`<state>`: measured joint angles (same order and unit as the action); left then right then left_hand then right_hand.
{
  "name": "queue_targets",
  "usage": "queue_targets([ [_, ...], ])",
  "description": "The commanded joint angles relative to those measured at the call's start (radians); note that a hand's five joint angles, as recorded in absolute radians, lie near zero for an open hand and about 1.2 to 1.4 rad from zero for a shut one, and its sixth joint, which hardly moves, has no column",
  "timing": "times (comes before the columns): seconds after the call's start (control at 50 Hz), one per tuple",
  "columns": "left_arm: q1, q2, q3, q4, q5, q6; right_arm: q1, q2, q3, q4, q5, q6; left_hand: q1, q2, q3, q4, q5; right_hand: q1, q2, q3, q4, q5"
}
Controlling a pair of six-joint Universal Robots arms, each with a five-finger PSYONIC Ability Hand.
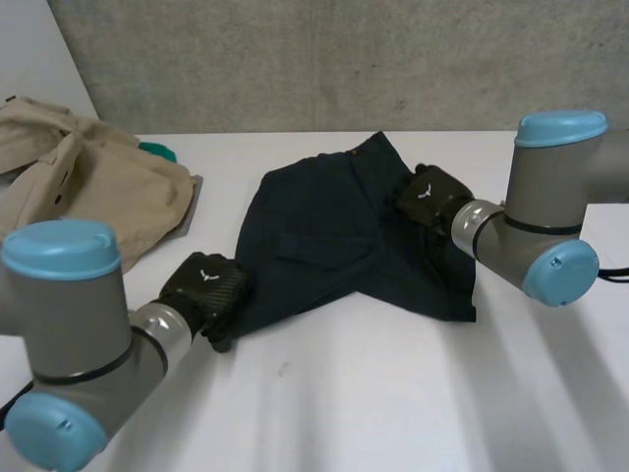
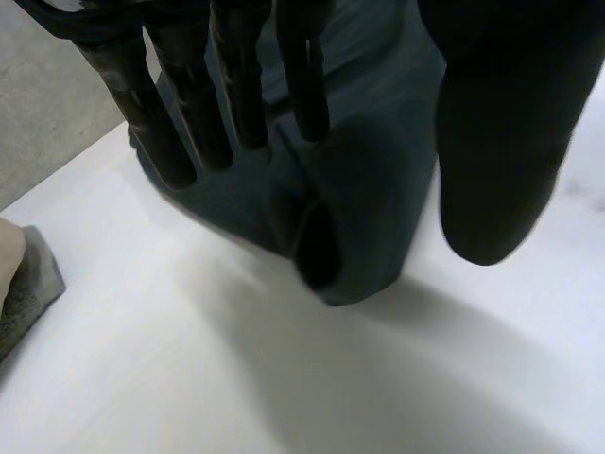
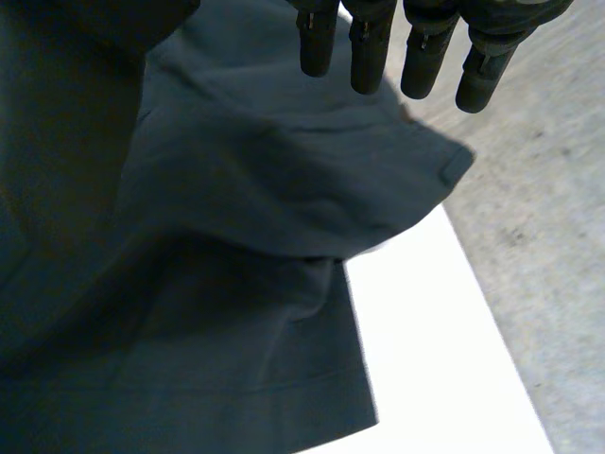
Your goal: Fold the laundry.
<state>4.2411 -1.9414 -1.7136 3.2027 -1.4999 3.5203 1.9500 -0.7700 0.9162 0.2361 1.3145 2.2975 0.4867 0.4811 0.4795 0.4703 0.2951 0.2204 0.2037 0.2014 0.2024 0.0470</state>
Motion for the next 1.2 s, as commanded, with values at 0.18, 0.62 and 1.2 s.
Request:
queue_targets([
  [0.18,-0.157,0.025,0.141,-0.079,-0.068,0.005,-0.086,-0.193,0.217,-0.086,-0.017,0.120,0.910,0.915,0.917,0.926,0.927,-0.046,-0.029,-0.027,-0.028,-0.047],
  [0.62,-0.713,-0.059,0.351,0.006,-0.209,-0.216,-0.201,-0.288,0.312,-0.089,-0.035,0.204,0.901,0.907,0.908,0.918,0.918,-0.046,-0.029,-0.027,-0.028,-0.047],
  [1.2,0.059,-0.031,0.183,0.042,0.199,-0.020,-0.171,-0.249,0.345,-0.115,-0.044,0.195,-0.312,-0.307,-0.305,-0.296,-0.295,-0.046,-0.029,-0.027,-0.028,-0.047],
])
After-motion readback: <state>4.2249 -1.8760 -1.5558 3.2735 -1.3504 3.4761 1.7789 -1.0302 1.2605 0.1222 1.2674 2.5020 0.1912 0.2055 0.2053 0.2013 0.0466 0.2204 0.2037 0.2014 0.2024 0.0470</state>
